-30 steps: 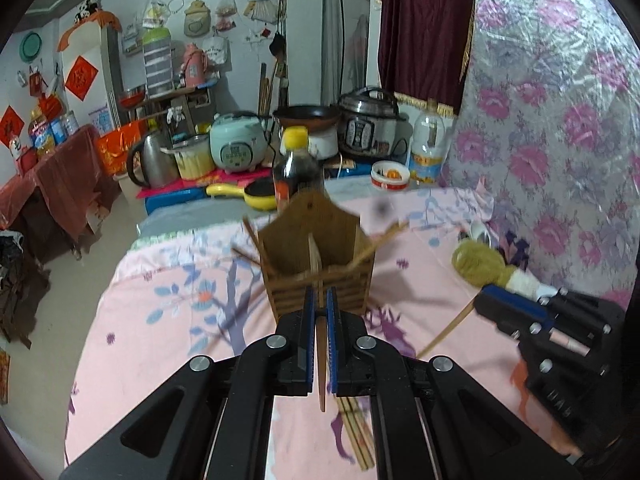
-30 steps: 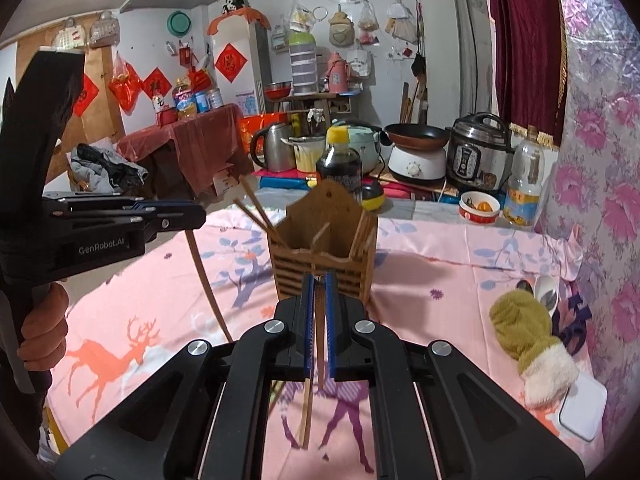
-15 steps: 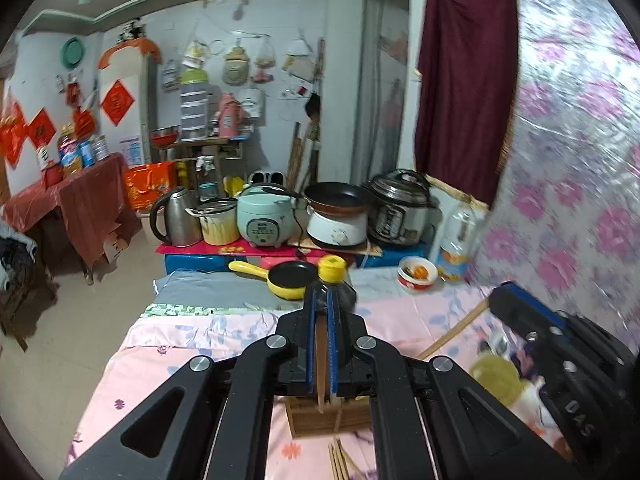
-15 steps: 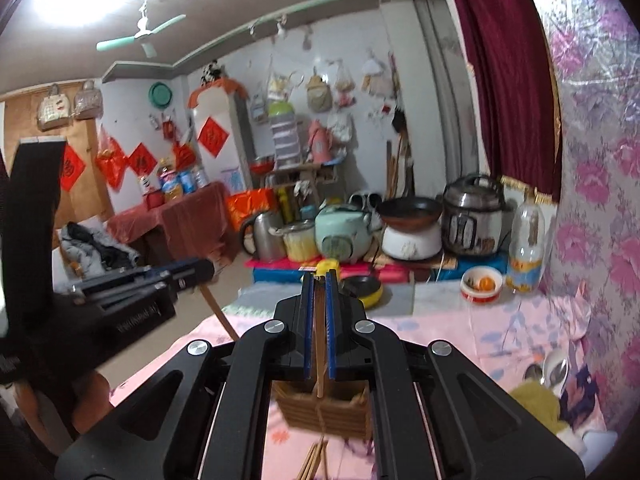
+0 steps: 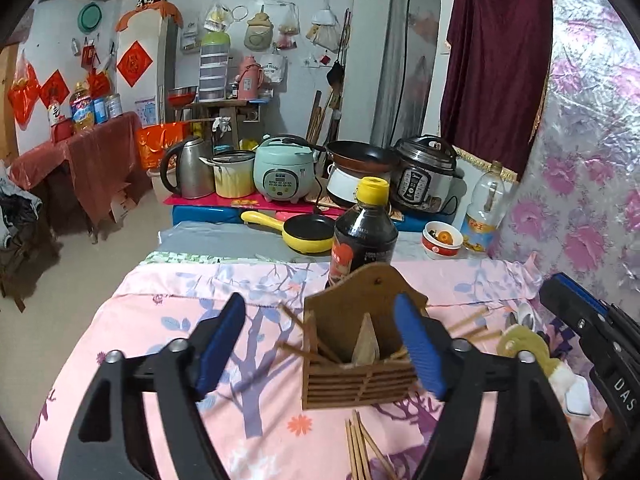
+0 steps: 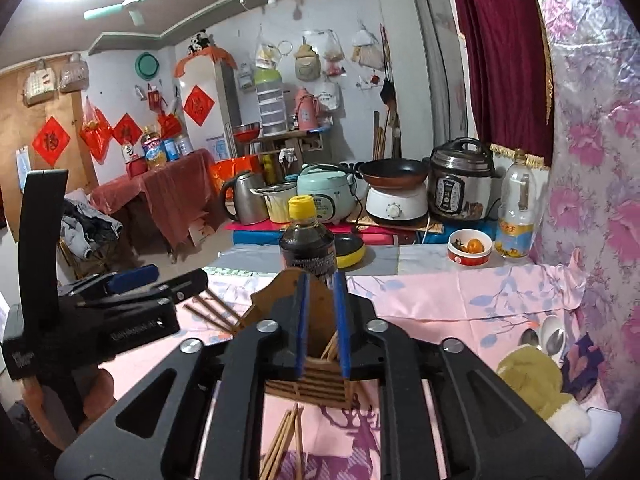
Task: Organize utensils
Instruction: 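Open both tools and withdraw from the holder, then lower the left tool and close it on a loose chopstick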
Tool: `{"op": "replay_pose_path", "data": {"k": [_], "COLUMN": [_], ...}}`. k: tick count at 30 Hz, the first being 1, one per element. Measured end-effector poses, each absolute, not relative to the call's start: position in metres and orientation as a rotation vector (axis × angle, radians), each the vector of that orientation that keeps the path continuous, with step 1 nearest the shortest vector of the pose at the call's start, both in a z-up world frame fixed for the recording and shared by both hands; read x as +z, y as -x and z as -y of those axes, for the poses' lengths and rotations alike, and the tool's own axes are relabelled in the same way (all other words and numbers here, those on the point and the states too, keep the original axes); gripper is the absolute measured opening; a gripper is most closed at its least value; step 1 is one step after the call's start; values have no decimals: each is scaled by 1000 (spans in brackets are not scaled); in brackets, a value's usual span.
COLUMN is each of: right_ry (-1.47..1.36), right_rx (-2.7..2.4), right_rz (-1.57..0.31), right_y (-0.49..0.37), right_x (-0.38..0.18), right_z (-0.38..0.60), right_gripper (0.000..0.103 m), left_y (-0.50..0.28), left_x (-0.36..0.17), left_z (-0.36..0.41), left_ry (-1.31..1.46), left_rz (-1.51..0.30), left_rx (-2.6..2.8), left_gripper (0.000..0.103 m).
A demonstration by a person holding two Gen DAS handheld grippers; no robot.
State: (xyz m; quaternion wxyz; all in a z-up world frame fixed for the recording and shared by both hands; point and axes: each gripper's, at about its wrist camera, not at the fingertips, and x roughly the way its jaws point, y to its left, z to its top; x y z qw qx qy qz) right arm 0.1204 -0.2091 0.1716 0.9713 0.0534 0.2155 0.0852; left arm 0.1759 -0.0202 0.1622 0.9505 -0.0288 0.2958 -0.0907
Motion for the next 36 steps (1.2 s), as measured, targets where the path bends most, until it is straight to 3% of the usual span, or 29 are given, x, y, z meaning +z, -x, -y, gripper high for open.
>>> {"op": "replay_pose_path", "data": {"k": [2,4,7,9,14,19,36], "right_ry": [-105,-106,-119,-128,-166,-234,-388], "right_rx": [171,166,160,149,130,102,90], "right_rz": [-432,-434,-459,-470,-515,-624,-771], "right_y": [-105,-90,-64,-51,-24,-19,-32], "right_x": [169,163,144,131,87,51,13], "right_z": [211,212,218,222,234,252,274], "right_gripper": [29,36,49,65,79,79,82], "left_y": [-162,-146,-130,-120,-93,-69,-43], "left_x": [160,151,131,112,54,11,-24], "left_z": [15,8,-1,-8,-26,-38,29], "left_ry": [64,76,89,107,155,183,-106], "left_rz": [-596,-601,-651,-690,-803,-902,-1015], "left_rx": [-170,-163,-149,-147,-161,-161,-349], "left_gripper": [89,93,94,94,94,94,94]}}
